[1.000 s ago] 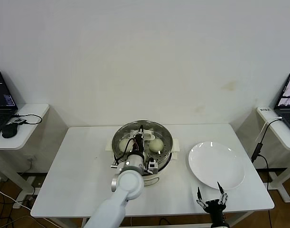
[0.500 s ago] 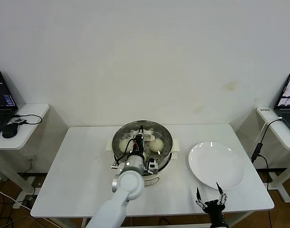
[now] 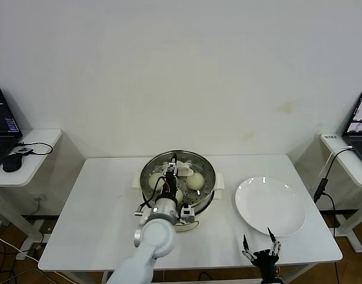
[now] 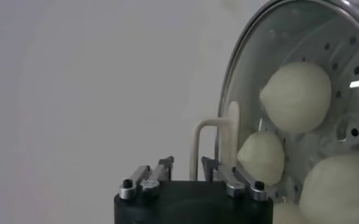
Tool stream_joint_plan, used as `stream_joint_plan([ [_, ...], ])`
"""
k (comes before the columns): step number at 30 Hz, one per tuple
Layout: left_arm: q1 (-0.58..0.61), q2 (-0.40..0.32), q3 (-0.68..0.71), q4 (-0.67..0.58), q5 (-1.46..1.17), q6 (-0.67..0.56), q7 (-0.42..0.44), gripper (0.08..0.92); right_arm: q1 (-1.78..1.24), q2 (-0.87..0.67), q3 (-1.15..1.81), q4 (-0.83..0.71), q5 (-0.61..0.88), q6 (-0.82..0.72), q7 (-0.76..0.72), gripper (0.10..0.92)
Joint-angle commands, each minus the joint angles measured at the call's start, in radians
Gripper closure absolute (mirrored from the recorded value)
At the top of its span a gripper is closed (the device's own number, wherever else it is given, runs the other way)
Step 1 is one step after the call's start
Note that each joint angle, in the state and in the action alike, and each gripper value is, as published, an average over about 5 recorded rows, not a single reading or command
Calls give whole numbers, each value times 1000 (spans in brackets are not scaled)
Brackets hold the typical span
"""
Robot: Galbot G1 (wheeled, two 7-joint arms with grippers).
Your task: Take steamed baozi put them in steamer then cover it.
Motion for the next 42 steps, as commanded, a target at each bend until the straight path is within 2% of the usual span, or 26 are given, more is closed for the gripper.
stream_joint_plan([
  [1,218,106,-39,-289,-138,-8,-51,435,-2,-2,5,1,7,1,-2,203],
  [4,353,158,-103,-406,-278,-32,-133,348,-5,-8,4,-2,17,12,-3,203],
  [8,567,218,-284,-484,-639,-159,-340,239,-5,-16,7,-6,31,44,1,203],
  [10,647,233,-413,-467,-921,-310,-414,199,-3,-19,7,-4,49,51,2,203],
  [12,693,221,-511,-429,-1164,-448,-447,183,-2,-24,4,0,72,54,0,203],
  [15,730,193,-586,-375,-1407,-529,-474,178,-7,-33,-3,9,106,62,-7,203],
  [22,834,128,-589,-343,-1727,-537,-470,177,-69,-99,-11,44,234,63,-50,202],
  [28,881,61,-578,-298,-1713,-606,-460,177,-141,-165,-14,90,401,0,-127,203],
  [33,910,36,-579,-238,-1665,-690,-427,177,-167,-177,-9,103,425,-5,-138,203],
  [42,964,11,-567,-245,-1605,-689,-399,177,-170,-184,-41,132,484,-41,-150,203],
])
